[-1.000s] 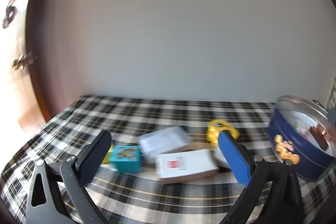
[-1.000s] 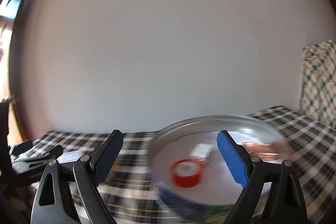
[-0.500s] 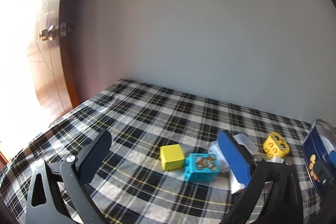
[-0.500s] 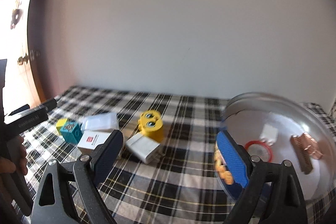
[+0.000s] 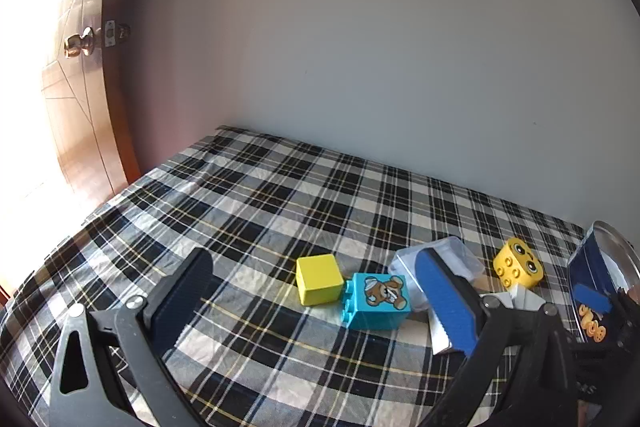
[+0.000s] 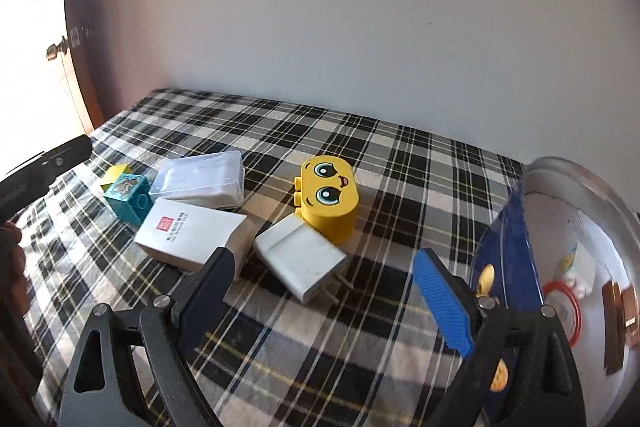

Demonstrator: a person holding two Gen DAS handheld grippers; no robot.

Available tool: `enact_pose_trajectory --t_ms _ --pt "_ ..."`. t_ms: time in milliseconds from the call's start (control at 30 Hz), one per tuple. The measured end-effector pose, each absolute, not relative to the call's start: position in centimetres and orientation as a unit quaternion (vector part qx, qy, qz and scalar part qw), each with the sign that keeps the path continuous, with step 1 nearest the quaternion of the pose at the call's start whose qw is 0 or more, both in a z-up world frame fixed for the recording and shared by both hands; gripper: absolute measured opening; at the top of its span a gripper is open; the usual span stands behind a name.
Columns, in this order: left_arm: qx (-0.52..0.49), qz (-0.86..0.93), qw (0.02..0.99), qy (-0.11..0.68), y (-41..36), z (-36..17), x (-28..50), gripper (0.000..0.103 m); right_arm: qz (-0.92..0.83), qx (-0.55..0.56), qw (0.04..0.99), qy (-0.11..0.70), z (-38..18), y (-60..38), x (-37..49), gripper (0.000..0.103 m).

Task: Organize rigid objects
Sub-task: 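Withdraw both tools from the tin toward the remaining blocks, then grasp the white plug charger with the right tool while the left tool grasps the white card box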

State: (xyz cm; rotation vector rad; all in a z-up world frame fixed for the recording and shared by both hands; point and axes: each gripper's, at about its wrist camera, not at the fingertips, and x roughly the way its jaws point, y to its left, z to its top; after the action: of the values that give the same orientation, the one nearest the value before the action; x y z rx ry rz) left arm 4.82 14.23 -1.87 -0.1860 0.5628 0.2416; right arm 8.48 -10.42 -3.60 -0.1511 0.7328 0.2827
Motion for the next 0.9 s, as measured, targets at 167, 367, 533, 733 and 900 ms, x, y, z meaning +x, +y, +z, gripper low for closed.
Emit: enact_pose_trajectory --t_ms 167,367,533,733,900 --pt "-0.094 0.122 0.948 0.279 14.4 -1.9 4.9 0.102 0.155 -0.090 0.906 0.384 -4.5 -9.5 10.6 0.092" --pt "-0.099 0.124 0.947 0.280 14.5 -2.0 5.0 0.102 0.174 -0.102 0.887 0.416 -5.4 -8.8 11.4 0.076" --pt "-0.098 0.115 0.946 0.286 14.4 -2.2 5.3 0.102 0.188 -0.087 0.882 0.424 -5.6 -9.0 11.3 0.053" --pt "-0.086 0.098 0.951 0.279 13.5 -2.4 5.2 0.102 0.199 -0.061 0.885 0.416 -5.2 -9.3 9.9 0.040" --pt "-0.069 0.071 0.956 0.278 12.1 -2.5 5.0 0.102 0.197 -0.031 0.900 0.387 -4.2 -10.7 8.0 0.040"
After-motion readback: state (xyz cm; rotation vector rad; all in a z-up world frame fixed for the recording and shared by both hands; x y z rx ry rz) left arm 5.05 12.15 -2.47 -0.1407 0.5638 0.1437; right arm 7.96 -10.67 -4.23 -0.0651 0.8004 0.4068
